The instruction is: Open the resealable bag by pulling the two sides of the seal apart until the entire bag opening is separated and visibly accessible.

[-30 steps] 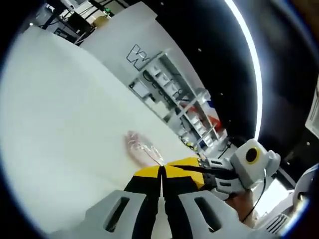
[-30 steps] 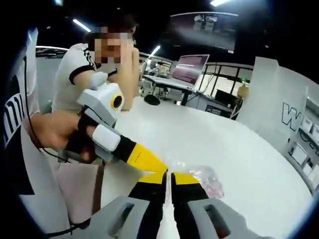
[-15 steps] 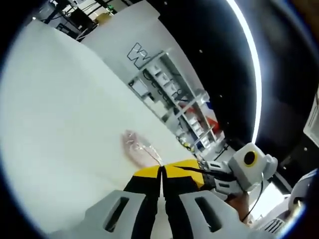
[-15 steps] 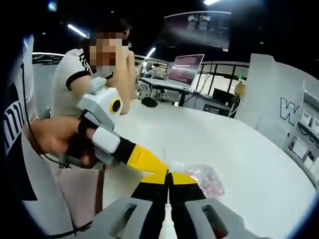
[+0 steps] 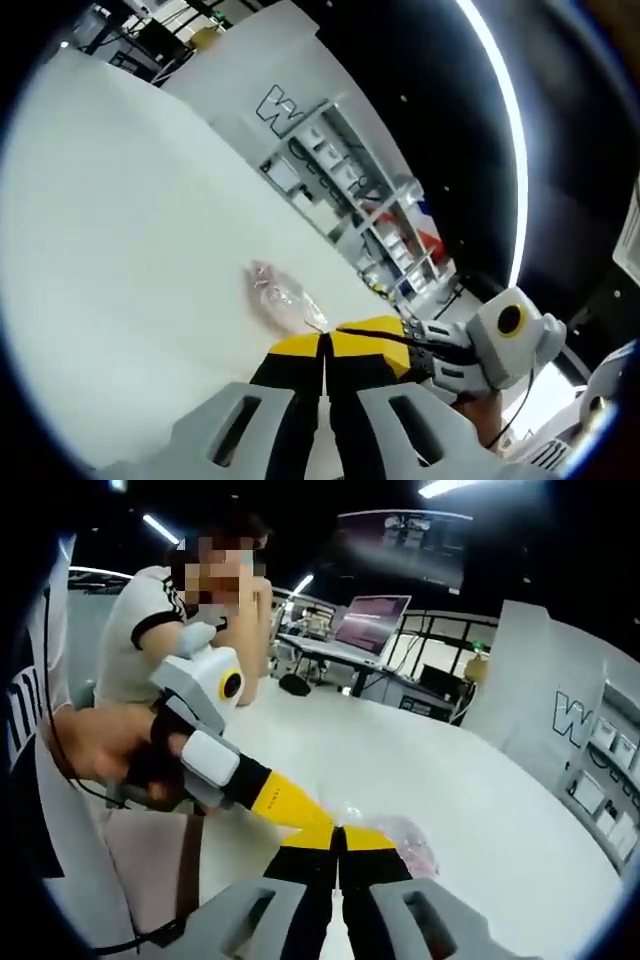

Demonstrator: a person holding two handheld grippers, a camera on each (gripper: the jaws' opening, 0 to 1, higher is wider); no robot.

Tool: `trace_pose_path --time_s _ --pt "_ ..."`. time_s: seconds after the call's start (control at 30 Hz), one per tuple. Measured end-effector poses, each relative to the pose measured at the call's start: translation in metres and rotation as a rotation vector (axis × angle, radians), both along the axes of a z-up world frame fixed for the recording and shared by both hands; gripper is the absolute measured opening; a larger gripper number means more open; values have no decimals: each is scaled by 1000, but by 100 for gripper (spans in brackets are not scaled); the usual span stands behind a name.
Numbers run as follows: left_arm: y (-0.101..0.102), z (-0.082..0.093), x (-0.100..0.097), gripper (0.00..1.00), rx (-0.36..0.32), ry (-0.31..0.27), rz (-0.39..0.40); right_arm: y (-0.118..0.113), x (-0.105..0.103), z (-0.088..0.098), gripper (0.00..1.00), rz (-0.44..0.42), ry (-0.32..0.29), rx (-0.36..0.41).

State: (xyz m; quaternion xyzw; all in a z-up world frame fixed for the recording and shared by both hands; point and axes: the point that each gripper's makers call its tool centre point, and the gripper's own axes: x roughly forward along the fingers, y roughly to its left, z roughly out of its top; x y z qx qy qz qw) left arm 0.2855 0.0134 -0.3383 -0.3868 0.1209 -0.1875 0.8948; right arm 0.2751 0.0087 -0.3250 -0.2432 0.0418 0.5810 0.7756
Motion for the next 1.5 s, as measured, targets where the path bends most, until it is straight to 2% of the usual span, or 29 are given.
trace_pose_path --time_s 0.07,0.17,0.23,0.27,0.33,0.47,0.77,0.9,1.07,1.33,1.43,1.5 --pt "0 -4 0 0 1 8 -3 -2 3 5 0 -16 -32 9" --pt "-3 -5 0 0 -10 12 -17 -2 3 7 0 -12 -30 7" --pt "-3 -5 0 0 -12 8 -18 -3 6 8 0 -11 -56 6" --pt "-3 -4 1 1 -13 5 -16 -4 5 4 0 3 -73 -22" --pt "-2 -4 1 1 -14 2 -16 -3 5 5 0 -5 -89 -9" --pt "0 -3 2 1 -17 -4 -10 -5 2 -2 2 -4 -105 -45" --pt "1 -2 2 1 1 -13 -9 -6 1 -10 0 -4 -71 -60" --pt "-1 -5 0 1 26 3 -19 -7 9 4 0 -36 -150 -36" --pt "-6 -10 -2 1 50 27 -41 -11 22 38 0 -95 -287 57" --pt "-12 -10 -5 1 70 30 -51 -13 23 36 0 -99 -294 58" --pt "-12 -9 -6 1 70 28 -49 -9 18 26 10 -74 -289 14" --pt "-13 -9 -6 1 70 26 -49 -5 16 20 11 -60 -307 -16"
